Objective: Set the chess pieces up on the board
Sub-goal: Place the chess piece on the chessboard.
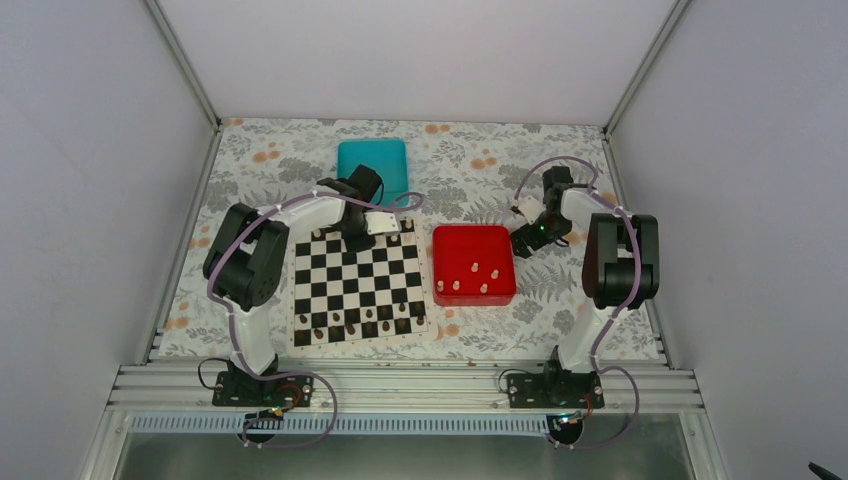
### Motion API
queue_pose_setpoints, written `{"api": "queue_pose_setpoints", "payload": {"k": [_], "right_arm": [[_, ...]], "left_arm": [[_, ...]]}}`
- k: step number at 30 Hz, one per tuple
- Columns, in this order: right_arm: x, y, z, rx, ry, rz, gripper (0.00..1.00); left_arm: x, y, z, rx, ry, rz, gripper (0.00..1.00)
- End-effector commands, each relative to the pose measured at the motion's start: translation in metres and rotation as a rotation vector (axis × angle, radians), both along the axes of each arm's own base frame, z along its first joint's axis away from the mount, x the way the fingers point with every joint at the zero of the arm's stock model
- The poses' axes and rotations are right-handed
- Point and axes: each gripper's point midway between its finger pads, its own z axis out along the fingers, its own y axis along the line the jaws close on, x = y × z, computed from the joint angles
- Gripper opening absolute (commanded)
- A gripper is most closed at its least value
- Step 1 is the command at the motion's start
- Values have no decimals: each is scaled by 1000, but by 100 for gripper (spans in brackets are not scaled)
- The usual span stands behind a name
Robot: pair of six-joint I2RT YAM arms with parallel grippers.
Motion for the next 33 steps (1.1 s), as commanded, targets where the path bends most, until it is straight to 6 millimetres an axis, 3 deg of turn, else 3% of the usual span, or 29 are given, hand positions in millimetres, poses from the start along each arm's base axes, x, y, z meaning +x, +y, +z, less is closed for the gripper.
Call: {"api": "queue_pose_setpoints", "payload": {"k": [1,22,33], "right_arm": [[-10,1,-14,-9,54,4,100],[-11,2,-14,-7,57,8,100],[-12,3,-14,-2,60,11,100]], "left_arm": [[15,-5,5,-25,-36,-8,12],[17,1,-6,-3,-27,-2,16],[17,1,11,-6,-34,-4,25]]}}
